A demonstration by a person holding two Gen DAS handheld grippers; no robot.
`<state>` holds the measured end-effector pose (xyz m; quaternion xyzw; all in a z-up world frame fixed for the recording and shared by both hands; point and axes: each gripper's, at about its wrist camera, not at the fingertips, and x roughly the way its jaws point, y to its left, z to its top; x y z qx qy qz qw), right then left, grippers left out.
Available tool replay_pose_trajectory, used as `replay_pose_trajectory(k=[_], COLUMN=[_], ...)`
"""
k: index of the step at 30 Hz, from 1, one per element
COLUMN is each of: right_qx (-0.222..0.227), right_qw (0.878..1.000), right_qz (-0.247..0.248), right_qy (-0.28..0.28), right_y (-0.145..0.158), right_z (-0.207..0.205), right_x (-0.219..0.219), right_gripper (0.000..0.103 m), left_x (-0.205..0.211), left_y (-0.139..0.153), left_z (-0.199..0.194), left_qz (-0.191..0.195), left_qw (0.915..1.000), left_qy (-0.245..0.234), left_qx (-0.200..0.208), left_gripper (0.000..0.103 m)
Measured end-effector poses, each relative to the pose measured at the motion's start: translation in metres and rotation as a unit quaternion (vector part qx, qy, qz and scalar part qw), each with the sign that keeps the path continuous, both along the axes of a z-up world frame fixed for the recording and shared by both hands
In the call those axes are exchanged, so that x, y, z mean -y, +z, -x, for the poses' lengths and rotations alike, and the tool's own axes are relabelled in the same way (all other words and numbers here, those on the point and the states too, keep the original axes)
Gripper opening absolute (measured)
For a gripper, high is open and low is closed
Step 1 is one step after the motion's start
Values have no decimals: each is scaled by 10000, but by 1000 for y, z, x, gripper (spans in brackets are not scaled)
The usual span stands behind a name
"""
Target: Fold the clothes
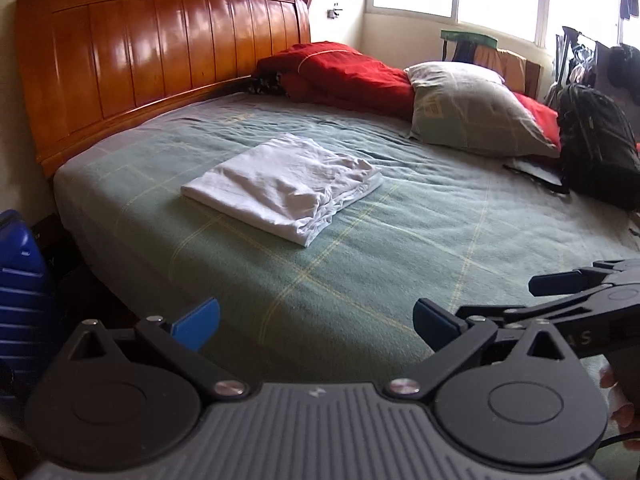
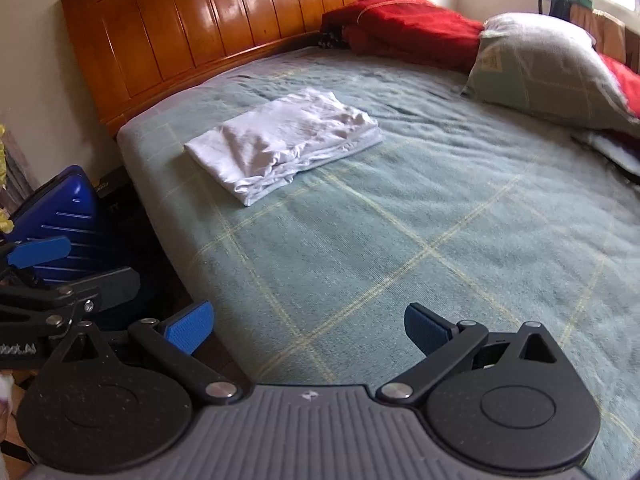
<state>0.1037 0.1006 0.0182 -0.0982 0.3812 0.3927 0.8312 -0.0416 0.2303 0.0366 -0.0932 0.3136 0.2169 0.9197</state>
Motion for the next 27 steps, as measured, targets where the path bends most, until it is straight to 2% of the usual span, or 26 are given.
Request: replay_pose_trajectory(k=[7,12,27], right_qx=[201,300,325], right_qw=[9998,9995,9994], right_qz=[35,64,-82], right_qy=[-24,-7,-4], right_y=[6,8,8], right_z=[22,34,45], right_x=[-5,-8,-5], right_gripper=[103,103,103], left_x=[1,5,8], left_y=[0,1,3], left_z=[23,33,43], left_qz=[-115,-59,-41], left_qw=[9997,9998,9997], left_qy=[180,125,83], left_qx=[71,173,231], left_gripper=[102,102,102])
